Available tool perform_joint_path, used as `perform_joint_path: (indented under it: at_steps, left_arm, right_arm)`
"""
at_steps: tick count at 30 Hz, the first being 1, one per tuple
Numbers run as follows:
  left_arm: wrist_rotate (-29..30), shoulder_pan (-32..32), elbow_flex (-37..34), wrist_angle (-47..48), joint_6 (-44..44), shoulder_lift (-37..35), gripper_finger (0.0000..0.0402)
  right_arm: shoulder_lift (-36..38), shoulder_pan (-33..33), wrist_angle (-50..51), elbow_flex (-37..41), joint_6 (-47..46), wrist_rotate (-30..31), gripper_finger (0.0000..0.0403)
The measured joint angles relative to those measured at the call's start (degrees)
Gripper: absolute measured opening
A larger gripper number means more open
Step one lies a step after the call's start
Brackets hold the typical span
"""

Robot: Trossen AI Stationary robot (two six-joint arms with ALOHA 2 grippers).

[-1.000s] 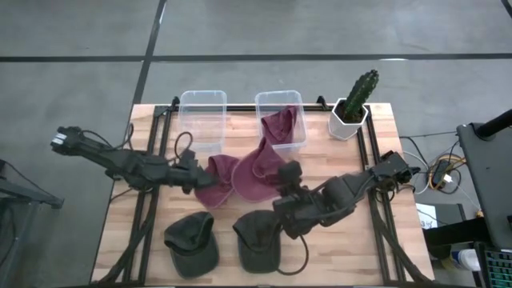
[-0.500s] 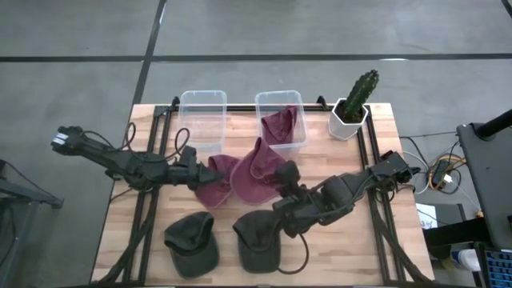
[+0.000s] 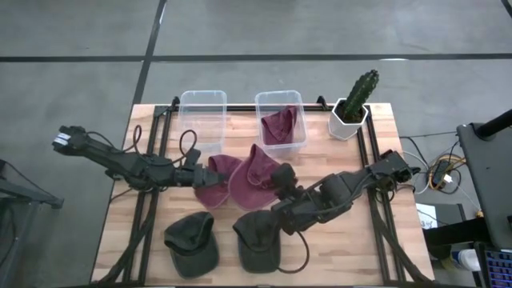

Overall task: Pick & Place hat
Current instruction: Put the right red cap into the right transparent bin

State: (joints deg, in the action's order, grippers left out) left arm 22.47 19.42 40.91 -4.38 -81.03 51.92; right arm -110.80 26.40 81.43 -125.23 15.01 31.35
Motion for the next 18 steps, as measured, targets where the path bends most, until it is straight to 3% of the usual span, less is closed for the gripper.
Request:
perform_joint_path:
  at_steps: [18]
  left_arm:
    - [-1.73,-0.20,0.00,-1.18,0.59,0.96,0.0098]
  right_arm:
    - [0.00,-1.56,-4.34,1.26,6.26,-1.92,0.0012]
